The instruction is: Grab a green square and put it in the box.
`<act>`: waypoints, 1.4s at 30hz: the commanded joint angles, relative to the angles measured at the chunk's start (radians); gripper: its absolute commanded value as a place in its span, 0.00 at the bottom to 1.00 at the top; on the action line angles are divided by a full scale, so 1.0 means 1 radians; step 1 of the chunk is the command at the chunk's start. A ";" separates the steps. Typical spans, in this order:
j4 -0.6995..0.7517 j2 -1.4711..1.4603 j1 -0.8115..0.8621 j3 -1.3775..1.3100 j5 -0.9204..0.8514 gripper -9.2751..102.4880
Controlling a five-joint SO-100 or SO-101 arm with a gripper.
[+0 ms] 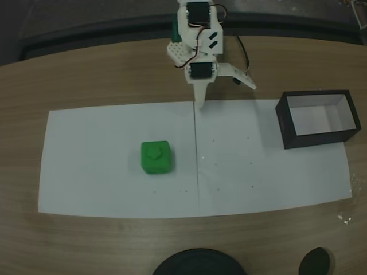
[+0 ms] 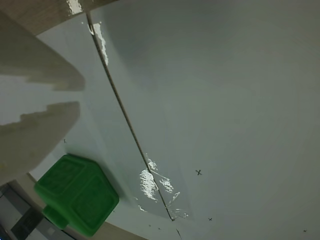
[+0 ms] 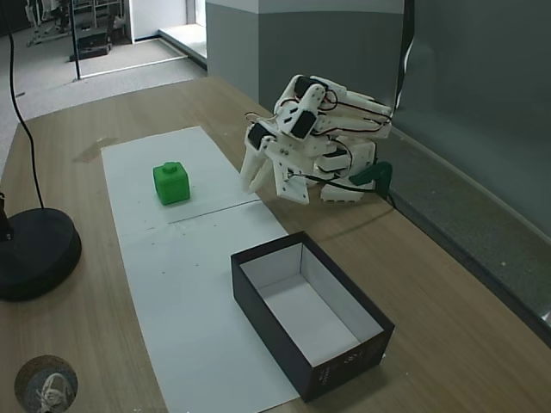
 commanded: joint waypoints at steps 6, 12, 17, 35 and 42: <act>0.011 0.021 0.006 -0.057 0.003 0.08; 0.011 0.021 0.006 -0.057 0.003 0.08; 0.011 0.021 0.006 -0.057 0.003 0.08; -0.368 0.020 0.221 -0.127 -0.006 0.11; -0.344 -0.092 0.249 -0.273 0.002 0.34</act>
